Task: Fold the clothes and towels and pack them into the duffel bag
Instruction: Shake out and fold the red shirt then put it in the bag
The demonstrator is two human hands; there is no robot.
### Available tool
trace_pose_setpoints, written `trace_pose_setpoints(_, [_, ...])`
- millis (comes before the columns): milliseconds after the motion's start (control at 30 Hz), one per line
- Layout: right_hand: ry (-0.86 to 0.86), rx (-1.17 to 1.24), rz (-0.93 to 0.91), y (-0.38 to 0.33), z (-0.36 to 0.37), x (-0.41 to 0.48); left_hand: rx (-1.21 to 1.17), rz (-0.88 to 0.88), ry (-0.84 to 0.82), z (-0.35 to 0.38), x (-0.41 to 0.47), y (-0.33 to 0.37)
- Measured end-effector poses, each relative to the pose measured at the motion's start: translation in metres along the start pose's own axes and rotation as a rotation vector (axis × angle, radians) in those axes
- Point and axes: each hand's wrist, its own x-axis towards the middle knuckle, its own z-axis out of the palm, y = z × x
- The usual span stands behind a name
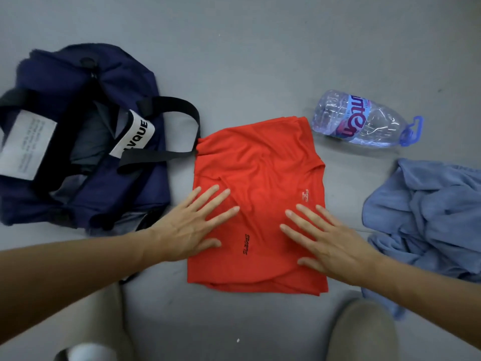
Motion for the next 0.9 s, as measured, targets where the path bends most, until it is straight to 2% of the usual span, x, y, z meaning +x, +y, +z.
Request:
trace_pose_setpoints(167, [-0.033,0.115,0.055,-0.039,0.011,-0.035,0.015,0.105,-0.037,-0.007,-0.068,0.01])
trace_pose_setpoints(333, [-0.112,0.18,0.108,-0.065,0.053,-0.037,-0.042,0.259,-0.095,0.03,-0.083,0.044])
trace_pose_setpoints(533, [0.101,0.19,0.126,-0.067,0.071,-0.035,-0.116,0.199,-0.028,0.053,-0.056,0.05])
trace_pose_setpoints(700, [0.132,0.187,0.14,-0.069,0.069,-0.029,-0.09,0.221,-0.062,0.049,-0.051,0.032])
trace_pose_setpoints(800, [0.145,0.24,0.187,-0.073,0.062,-0.026,-0.143,0.195,0.022,0.047,-0.048,0.031])
trace_pose_setpoints(900, [0.162,0.267,0.203,-0.083,0.058,-0.027,-0.175,0.139,0.033,0.044,-0.047,0.034])
